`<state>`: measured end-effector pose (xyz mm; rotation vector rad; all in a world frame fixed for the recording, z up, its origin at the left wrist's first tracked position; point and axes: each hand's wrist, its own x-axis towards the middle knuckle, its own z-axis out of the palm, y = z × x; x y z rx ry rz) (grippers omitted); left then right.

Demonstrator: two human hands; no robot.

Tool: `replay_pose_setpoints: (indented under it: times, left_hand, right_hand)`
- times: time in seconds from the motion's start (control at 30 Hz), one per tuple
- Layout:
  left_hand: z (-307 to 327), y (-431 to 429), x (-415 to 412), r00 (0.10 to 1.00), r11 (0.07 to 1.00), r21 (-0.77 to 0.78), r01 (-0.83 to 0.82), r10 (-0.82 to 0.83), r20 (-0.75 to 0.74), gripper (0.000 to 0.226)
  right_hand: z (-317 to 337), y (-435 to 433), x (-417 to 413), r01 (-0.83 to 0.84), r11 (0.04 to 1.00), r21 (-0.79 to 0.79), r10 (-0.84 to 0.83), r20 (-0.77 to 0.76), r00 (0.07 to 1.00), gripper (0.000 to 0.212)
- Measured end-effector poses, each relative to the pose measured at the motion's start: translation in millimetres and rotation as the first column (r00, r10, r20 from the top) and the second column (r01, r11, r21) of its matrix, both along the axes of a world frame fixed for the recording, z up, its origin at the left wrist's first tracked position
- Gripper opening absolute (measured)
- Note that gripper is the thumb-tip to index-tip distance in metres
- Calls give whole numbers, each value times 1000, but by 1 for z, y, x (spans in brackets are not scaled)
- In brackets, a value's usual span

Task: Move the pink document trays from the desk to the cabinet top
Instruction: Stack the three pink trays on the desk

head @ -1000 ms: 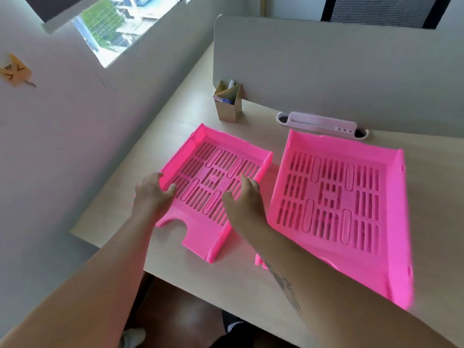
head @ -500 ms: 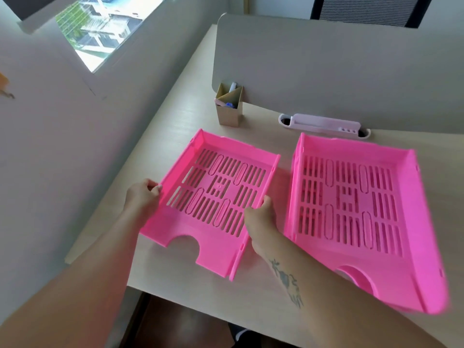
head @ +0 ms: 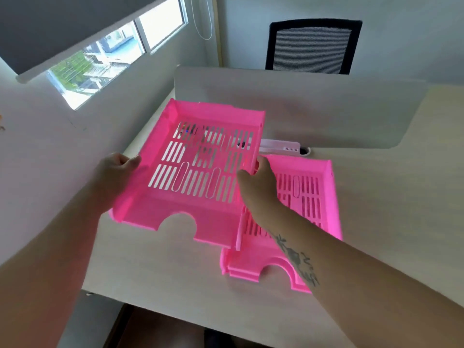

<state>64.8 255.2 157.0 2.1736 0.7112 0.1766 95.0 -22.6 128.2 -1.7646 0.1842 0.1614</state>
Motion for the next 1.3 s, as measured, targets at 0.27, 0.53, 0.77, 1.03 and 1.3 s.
replay_pose_setpoints:
  times: [0.27,0.53,0.77,1.03,1.3]
  left_hand:
    - [-17,-136,-11,1000,994,-111,-20,20,-2,28]
    - [-56,-184,-25,992,971,-238,17,-45,-116,18]
    - [-74,-192,-17,984,912,-410,27,-97,-151,5]
    - [-78,-185,-14,940,859,-505,81,-234,-248,47]
    - [-88,-174,-42,921,764,-623,167,-347,-179,57]
  right_hand:
    - [-11,-138,-10,21,998,-55,-18,55,998,60]
    - [-39,-197,-18,-57,996,-70,50,-99,994,67]
    - [-60,-209,-16,-97,994,-47,88,-165,982,65]
    - [-85,-194,-32,-47,997,-67,33,-196,980,53]
    - [-73,-205,-42,-128,991,43,134,-193,972,54]
